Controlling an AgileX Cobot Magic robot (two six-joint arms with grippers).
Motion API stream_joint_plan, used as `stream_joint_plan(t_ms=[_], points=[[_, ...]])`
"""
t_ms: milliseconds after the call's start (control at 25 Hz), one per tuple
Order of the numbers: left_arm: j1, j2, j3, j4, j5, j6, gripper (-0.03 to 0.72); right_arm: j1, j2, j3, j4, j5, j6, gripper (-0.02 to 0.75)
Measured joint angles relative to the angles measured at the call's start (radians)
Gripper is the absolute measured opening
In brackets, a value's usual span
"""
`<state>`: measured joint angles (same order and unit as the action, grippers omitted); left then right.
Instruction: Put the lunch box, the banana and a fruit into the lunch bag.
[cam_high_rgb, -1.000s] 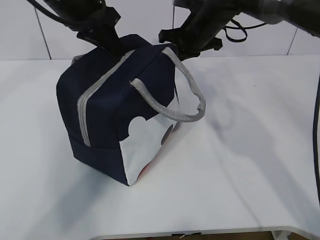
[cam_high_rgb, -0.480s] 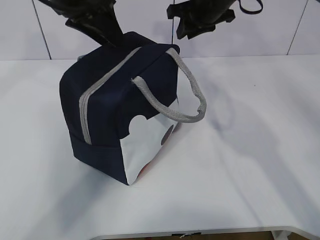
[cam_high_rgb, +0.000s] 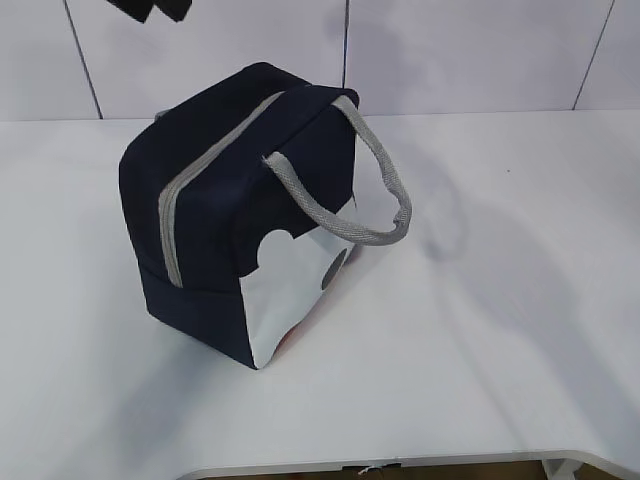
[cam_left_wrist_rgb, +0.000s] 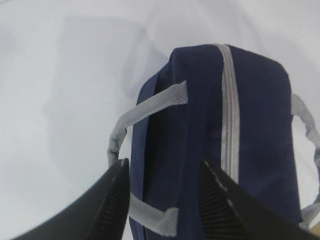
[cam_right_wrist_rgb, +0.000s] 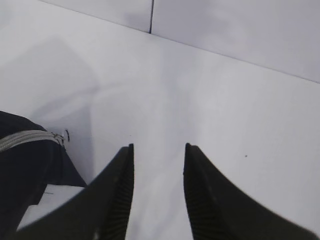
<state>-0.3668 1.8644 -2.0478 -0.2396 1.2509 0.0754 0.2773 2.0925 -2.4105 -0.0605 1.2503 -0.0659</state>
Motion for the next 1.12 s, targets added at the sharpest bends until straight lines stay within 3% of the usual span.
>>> stream_joint_plan(t_ms=[200,320,680,1120], points=[[0.000,-0.084,0.015,0.029,0.001,-0.031,0.323,0.000,-0.131,0.083,-0.039,0.006,-0.002,0.298],[0.000,-0.142,0.063,0.034,0.001,-0.032,0.323,0.000,-0.244,0.215,-0.044,0.006,-0.002,0.298],[0.000,-0.568,0.459,0.060,0.004,-0.037,0.309,0.000,-0.688,0.664,-0.044,0.010,-0.002,0.298],[0.000,-1.015,0.773,0.065,0.008,-0.038,0.307,0.000,-1.156,1.059,-0.018,0.014,-0.002,0.298]])
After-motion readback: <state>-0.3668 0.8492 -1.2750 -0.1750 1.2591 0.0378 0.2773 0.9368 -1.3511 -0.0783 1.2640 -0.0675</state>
